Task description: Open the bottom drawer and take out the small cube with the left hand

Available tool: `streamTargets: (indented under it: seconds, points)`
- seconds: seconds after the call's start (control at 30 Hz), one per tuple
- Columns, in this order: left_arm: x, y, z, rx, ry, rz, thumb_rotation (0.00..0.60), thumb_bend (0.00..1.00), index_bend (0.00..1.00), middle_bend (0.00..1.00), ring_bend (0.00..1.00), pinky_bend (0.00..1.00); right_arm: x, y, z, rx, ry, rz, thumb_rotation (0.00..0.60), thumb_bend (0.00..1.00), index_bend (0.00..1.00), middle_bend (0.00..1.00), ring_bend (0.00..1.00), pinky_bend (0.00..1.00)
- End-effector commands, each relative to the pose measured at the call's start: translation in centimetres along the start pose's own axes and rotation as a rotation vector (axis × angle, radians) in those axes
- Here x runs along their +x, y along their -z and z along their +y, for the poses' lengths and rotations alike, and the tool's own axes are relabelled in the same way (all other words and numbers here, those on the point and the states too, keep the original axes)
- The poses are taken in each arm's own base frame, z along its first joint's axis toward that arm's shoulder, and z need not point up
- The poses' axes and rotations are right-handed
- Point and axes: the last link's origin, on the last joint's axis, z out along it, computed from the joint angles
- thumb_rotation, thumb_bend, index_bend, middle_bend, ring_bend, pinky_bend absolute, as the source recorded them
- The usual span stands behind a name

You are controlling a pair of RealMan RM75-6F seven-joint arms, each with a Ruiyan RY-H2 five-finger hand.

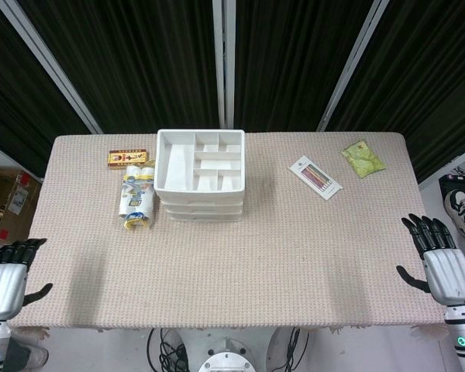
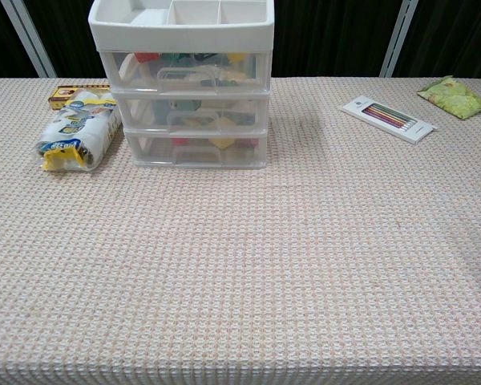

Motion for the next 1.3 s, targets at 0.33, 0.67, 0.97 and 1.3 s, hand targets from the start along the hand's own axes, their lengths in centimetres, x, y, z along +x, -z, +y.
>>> streamTargets:
  seconds: [0.33,0.67,0.97,1.3]
  points:
    - [-0.4,-0.6,1.2,-0.008,0.047,0.012,0.6,0.08,0.19,0.21,0.18,0.23,0.5,-0.5,-0.2,0.003,-0.002,0.03,0.6,0.14,0.0,0.05,0.0,0.03]
    - [0.0,-3.8,8.6,-0.211,0.313,0.005,0.6,0.22,0.27,0.37,0.41,0.56,1.6,0.2,0.1,0.019,-0.01,0.079,0.6,0.14,0.0,0.05,0.0,0.03]
    - [-2.7,-7.8,17.7,-0.307,0.741,-0.27,0.6,0.34,0.35,0.51,0.63,0.98,1.9,0.5,0.3,0.024,-0.014,0.089,0.6,0.13,0.0,0.05,0.0,0.03]
    - [-5.6,-9.8,26.4,-0.163,1.247,-0.578,0.6,0.39,0.26,0.62,0.77,1.0,2.1,0.9,0.3,0.017,-0.009,0.091,0.6,0.13,0.0,0.05,0.0,0.03]
